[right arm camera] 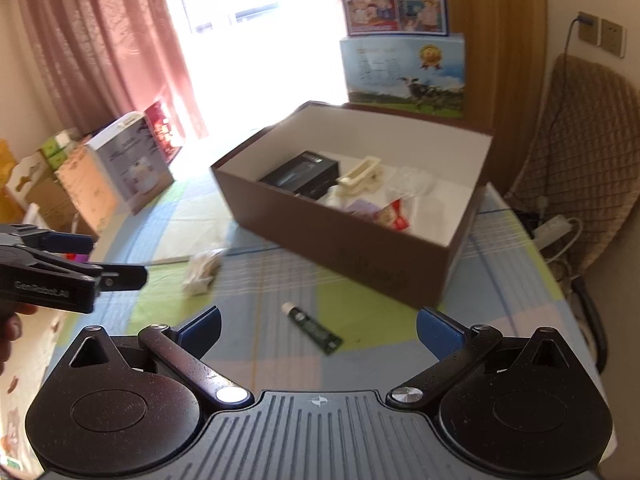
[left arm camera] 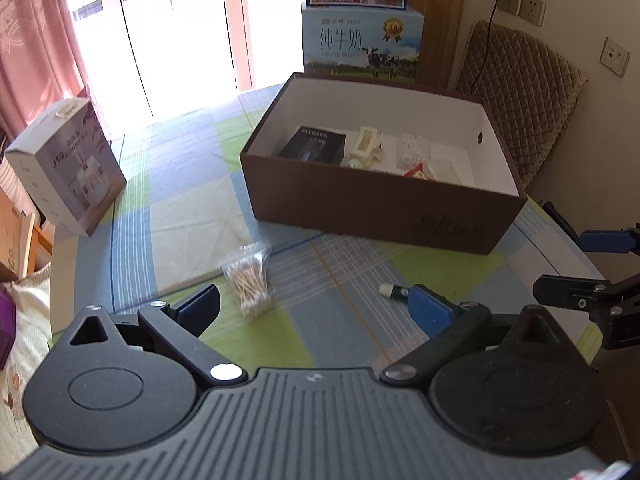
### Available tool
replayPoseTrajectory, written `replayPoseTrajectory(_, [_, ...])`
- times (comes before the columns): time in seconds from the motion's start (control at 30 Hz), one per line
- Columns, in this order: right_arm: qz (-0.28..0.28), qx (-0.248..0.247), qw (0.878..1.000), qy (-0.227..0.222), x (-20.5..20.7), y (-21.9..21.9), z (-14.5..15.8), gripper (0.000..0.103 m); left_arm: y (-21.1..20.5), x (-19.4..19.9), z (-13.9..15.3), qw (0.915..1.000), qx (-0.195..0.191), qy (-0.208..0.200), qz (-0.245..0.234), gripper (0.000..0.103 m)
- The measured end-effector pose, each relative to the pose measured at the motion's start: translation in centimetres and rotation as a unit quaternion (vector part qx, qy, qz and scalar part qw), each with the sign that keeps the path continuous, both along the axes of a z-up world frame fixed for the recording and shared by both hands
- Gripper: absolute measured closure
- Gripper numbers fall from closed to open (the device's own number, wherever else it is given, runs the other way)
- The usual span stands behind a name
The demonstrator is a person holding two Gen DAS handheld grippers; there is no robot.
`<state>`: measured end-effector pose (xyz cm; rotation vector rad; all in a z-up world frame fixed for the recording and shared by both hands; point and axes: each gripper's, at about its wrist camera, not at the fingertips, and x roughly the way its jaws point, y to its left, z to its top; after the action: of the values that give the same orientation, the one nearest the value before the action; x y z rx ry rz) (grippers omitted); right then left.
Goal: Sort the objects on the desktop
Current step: 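Withdraw both tools from the brown box back over the remaining items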
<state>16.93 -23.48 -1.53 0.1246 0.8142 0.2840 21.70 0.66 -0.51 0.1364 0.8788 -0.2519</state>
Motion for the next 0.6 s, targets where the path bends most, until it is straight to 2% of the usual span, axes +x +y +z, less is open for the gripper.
replayPoseTrajectory(0.6, [0.047,-0.005,0.997,0.055,-1.2,2.5,-3.8,0.002,0.0,-2.3,-3.9,0.9978,0.001,0.066,-0.001,0.004])
